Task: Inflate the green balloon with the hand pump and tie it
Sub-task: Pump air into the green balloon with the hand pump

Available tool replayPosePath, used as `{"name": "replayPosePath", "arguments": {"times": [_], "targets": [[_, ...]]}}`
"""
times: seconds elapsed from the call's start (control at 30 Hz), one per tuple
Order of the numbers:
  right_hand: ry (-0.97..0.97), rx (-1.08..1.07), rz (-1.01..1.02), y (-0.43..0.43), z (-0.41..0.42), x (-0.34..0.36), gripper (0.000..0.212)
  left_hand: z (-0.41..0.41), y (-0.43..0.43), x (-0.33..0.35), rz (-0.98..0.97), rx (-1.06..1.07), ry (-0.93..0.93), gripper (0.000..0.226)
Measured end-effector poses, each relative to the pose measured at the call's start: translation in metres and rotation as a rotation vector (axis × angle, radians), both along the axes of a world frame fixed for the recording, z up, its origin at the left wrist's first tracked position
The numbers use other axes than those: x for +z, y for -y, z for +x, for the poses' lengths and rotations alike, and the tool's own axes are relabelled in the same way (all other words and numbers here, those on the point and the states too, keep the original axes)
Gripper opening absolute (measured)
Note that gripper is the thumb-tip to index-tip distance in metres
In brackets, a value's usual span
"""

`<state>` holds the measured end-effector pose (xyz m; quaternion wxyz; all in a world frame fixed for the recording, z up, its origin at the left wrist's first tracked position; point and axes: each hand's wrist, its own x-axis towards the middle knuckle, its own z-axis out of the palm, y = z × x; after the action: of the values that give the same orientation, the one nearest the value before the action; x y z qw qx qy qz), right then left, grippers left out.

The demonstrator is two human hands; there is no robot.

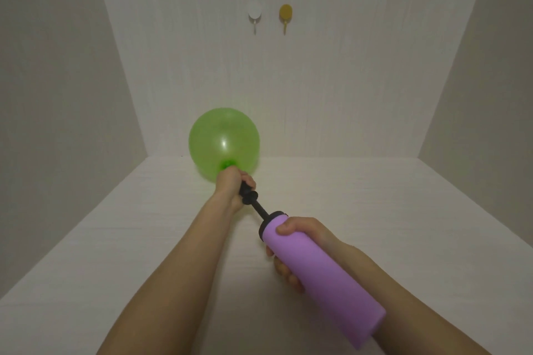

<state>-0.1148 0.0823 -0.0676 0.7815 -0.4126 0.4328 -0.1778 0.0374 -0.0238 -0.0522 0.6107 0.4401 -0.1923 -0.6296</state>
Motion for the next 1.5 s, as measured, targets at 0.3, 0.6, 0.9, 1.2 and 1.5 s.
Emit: {"name": "replayPosePath", "arguments": {"times": [0.3, 0.6, 0.9, 1.2, 1.5], "targets": [[-0.022, -0.055, -0.007, 0.010, 0.016, -0.001, 0.032, -0.020, -0.015, -0.017, 0.032, -0.047, -0.047, 0.033], [-0.092, 0.008, -0.008, 0.007, 0.012, 0.001, 0.034, -0.008, -0.011, -0.021, 0.040, -0.019, -0.106, 0.032], [-0.054, 0.009, 0.004, -0.001, 0.002, 0.002, 0.034, 0.006, 0.001, -0.005, 0.039, 0.002, -0.090, 0.033], [-0.073, -0.029, -0.003, 0.012, 0.015, 0.001, 0.034, -0.024, -0.021, -0.018, 0.021, -0.045, -0.038, 0.033], [-0.094, 0.004, 0.002, 0.002, 0.006, -0.001, 0.037, -0.010, -0.013, -0.012, 0.018, -0.029, -0.080, 0.033]]}}
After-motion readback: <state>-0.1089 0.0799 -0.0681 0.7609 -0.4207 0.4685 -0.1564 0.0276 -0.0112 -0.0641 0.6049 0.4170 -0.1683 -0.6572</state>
